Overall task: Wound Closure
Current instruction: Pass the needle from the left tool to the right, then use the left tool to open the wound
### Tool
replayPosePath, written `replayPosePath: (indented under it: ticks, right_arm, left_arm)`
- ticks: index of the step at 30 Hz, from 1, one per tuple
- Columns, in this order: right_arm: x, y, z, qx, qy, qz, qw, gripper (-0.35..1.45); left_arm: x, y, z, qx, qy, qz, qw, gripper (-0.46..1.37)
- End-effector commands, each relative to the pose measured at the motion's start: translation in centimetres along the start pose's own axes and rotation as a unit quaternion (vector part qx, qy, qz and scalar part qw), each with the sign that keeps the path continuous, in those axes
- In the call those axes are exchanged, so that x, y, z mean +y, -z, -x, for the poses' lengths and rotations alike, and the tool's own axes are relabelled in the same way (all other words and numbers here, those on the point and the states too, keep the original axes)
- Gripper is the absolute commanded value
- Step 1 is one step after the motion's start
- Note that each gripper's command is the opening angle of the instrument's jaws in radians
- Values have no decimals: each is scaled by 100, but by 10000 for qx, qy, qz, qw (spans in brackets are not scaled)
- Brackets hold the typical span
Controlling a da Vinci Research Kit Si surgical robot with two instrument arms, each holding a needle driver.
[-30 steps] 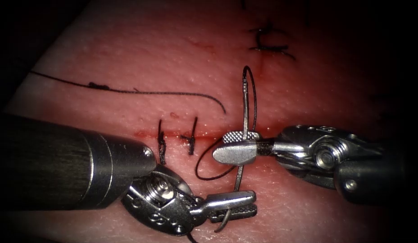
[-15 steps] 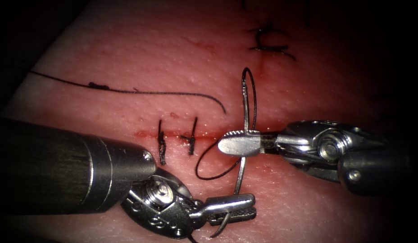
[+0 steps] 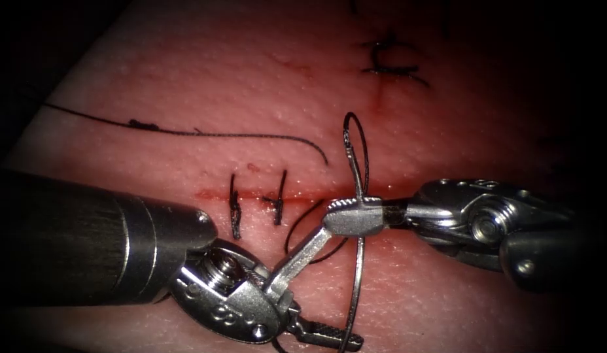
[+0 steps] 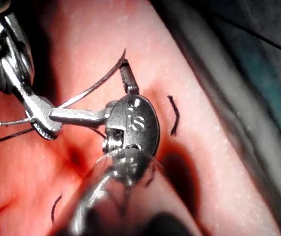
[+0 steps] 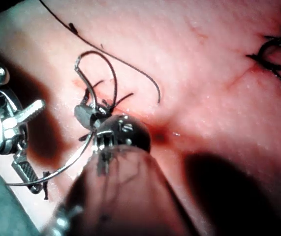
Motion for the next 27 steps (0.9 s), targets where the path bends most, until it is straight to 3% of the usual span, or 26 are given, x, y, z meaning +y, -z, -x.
replayPosePath:
  ticks: [1, 4, 8, 10, 16, 20, 27]
  right_arm:
    - [5, 3, 1, 82, 219, 1, 9997, -35]
    - [13, 8, -3, 175, 505, 77, 9985, -35]
    - [25, 20, -12, 402, 854, 112, 9955, -35]
    - [29, 26, -17, 471, 1069, 113, 9931, -35]
    - [32, 43, -30, 680, 1681, 72, 9834, -35]
    - [32, 52, -36, 727, 2141, 71, 9741, -35]
    - [28, 57, -37, 824, 3088, 153, 9474, -35]
  left_arm:
    - [-4, 8, -1, 12, 226, 36, 9997, 127]
    - [-14, 23, -3, 32, 595, 136, 9981, 105]
    - [-30, 46, 4, 85, 923, 277, 9953, 18]
    - [-37, 52, 12, 51, 1077, 414, 9933, -10]
    - [-49, 52, 41, -283, 1521, 917, 9837, -33]
    - [-53, 44, 60, -839, 1642, 1011, 9776, -35]
    - [-56, 15, 81, -1926, 1499, 1057, 9640, -35]
